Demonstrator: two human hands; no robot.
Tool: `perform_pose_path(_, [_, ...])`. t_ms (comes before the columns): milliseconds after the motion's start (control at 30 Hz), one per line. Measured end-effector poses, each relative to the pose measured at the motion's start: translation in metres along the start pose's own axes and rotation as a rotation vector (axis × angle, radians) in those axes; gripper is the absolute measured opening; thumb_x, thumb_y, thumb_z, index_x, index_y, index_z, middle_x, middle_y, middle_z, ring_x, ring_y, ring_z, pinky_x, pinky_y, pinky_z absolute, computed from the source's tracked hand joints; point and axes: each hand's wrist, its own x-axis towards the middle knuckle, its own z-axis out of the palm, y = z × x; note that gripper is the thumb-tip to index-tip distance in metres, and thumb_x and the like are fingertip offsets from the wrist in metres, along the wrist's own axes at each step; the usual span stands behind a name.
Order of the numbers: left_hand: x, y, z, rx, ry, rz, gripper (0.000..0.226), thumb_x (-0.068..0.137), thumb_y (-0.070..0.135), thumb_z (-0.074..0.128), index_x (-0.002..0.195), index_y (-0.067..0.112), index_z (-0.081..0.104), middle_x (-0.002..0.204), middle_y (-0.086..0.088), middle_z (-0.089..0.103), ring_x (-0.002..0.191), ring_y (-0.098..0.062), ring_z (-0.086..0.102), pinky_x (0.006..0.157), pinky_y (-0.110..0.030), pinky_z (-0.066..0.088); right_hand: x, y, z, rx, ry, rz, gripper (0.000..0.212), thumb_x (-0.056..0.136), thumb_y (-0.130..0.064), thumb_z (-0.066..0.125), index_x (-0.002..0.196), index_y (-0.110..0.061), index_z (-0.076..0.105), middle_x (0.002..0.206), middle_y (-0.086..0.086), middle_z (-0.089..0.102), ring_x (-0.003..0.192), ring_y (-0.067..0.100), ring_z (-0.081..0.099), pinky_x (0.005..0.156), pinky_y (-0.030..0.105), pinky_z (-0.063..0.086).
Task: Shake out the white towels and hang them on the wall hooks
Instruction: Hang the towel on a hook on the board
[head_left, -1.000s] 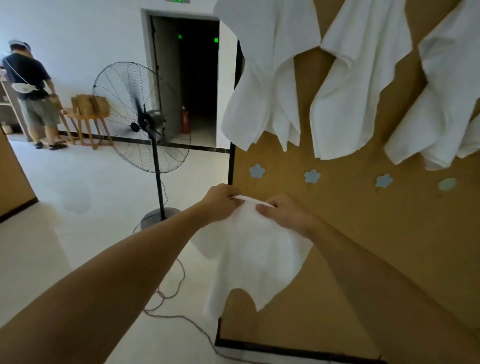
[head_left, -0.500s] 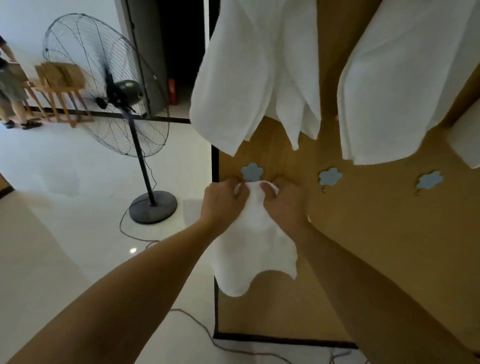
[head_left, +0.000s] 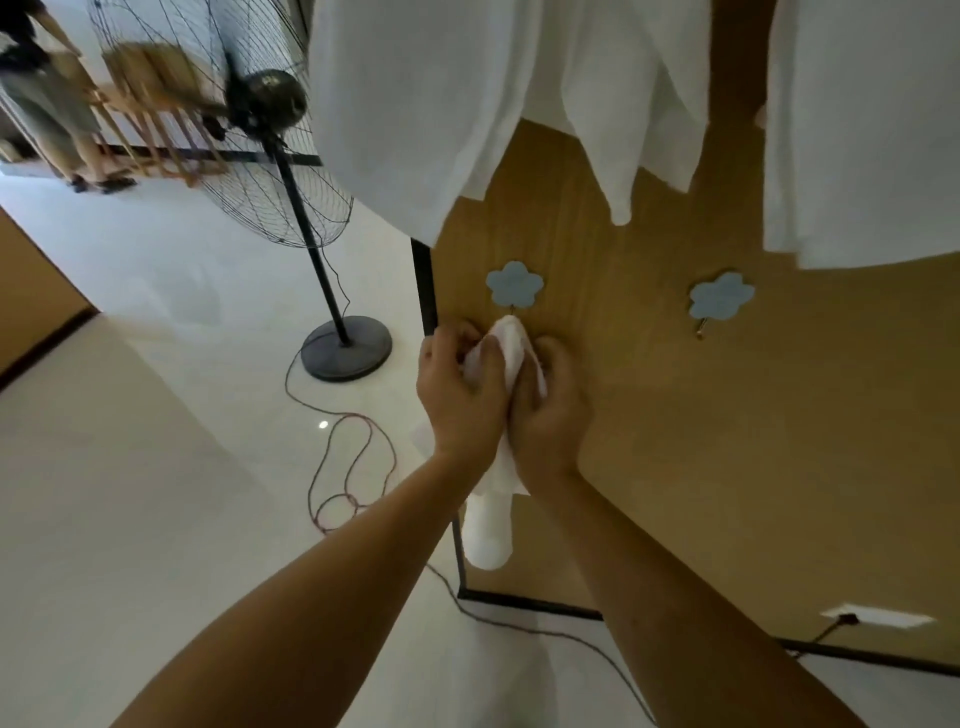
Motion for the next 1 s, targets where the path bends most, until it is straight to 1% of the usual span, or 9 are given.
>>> perform_pose_path(67, [-0.003, -0.008, -0.003, 0.077, -0.025, 0.067, 0.013, 0.093, 0.023, 0.065, 0.087, 0.031, 0.057, 0.096, 0.010, 0.054, 0.089, -0.003, 0.053, 0.079, -0.015, 0.043, 0.000, 0.006, -0.002, -0.081, 0.035, -0.151, 0.038, 0.098, -0.037, 0.046, 0.104, -0.008, 0.071, 0.087, 0.000, 0.069, 0.073, 0.010, 0.062, 0.069, 0.007, 0.044])
perform_pose_path(133, [-0.006, -0.020, -0.008, 0.177, -0.068, 0.111, 0.006, 0.093, 0.022, 0.065, 0.091, 0.028, 0.063, 0.104, 0.011, 0.052, 0.097, -0.005, 0.047, 0.084, -0.011, 0.038, 0.001, 0.013, -0.003, -0.209, 0.081, -0.256, 0.041, 0.099, -0.036, 0.046, 0.101, -0.006, 0.074, 0.087, 0.011, 0.068, 0.074, 0.021, 0.061, 0.064, 0.025, 0.050])
perform_pose_path(300, [-0.016, -0.033, -0.017, 0.250, -0.195, 0.214, 0.021, 0.099, 0.028, 0.051, 0.102, 0.016, 0.068, 0.100, 0.003, 0.062, 0.093, -0.011, 0.053, 0.080, -0.024, 0.047, -0.011, 0.007, -0.003, -0.400, 0.080, -0.305, 0.039, 0.095, -0.030, 0.047, 0.098, 0.000, 0.072, 0.090, 0.017, 0.065, 0.083, 0.026, 0.056, 0.070, 0.044, 0.053])
perform_pose_path(400, [-0.013, -0.031, -0.026, 0.042, -0.323, 0.180, 0.029, 0.101, 0.030, 0.044, 0.105, 0.016, 0.068, 0.100, 0.004, 0.066, 0.089, -0.007, 0.062, 0.077, -0.022, 0.051, -0.021, -0.008, -0.003, -0.217, -0.067, -0.145, 0.044, 0.100, -0.030, 0.040, 0.110, 0.001, 0.068, 0.092, 0.015, 0.070, 0.080, 0.023, 0.066, 0.074, 0.038, 0.056])
perform_pose_path(567, [0.002, -0.032, -0.037, 0.119, -0.490, 0.193, 0.027, 0.102, 0.031, 0.046, 0.110, 0.019, 0.068, 0.105, 0.007, 0.063, 0.089, -0.003, 0.058, 0.076, -0.011, 0.043, -0.023, -0.024, 0.002, -0.118, -0.088, 0.226, 0.021, 0.101, -0.038, 0.046, 0.111, -0.027, 0.062, 0.086, -0.015, 0.067, 0.078, -0.004, 0.064, 0.064, 0.011, 0.048])
perform_pose_path(700, [0.020, -0.038, -0.050, 0.134, -0.773, -0.055, 0.030, 0.100, 0.028, 0.045, 0.123, 0.016, 0.058, 0.110, -0.003, 0.065, 0.095, -0.020, 0.063, 0.080, -0.031, 0.054, -0.031, -0.035, 0.015, -0.198, -0.004, 0.419, 0.026, 0.100, -0.032, 0.045, 0.093, -0.016, 0.065, 0.083, -0.005, 0.066, 0.072, 0.005, 0.059, 0.062, 0.023, 0.042])
perform_pose_path(833, [0.031, -0.031, -0.065, 0.259, -0.996, -0.041, 0.034, 0.098, 0.022, 0.044, 0.129, 0.013, 0.054, 0.119, -0.011, 0.063, 0.106, -0.030, 0.061, 0.089, -0.038, 0.052, -0.047, -0.053, 0.021, -0.306, -0.098, 0.579, 0.030, 0.101, -0.027, 0.039, 0.113, -0.016, 0.065, 0.101, 0.002, 0.066, 0.082, 0.011, 0.060, 0.070, 0.026, 0.048])
perform_pose_path(900, [0.039, -0.024, -0.075, 0.257, -0.952, 0.044, 0.027, 0.094, 0.019, 0.046, 0.119, 0.014, 0.058, 0.111, -0.009, 0.063, 0.101, -0.031, 0.061, 0.085, -0.041, 0.053, -0.062, -0.064, 0.014, -0.298, -0.123, 0.641, 0.034, 0.101, -0.024, 0.039, 0.123, -0.017, 0.063, 0.115, 0.005, 0.067, 0.100, 0.023, 0.063, 0.088, 0.035, 0.052])
perform_pose_path(1000, [0.046, -0.007, -0.091, 0.123, -0.708, 0.137, 0.010, 0.089, 0.017, 0.047, 0.091, 0.014, 0.057, 0.091, -0.003, 0.058, 0.087, -0.027, 0.057, 0.070, -0.035, 0.049, -0.080, -0.079, -0.003, -0.371, 0.001, 0.641, 0.038, 0.099, -0.024, 0.043, 0.133, -0.018, 0.060, 0.133, 0.003, 0.062, 0.118, 0.022, 0.059, 0.091, 0.023, 0.043])
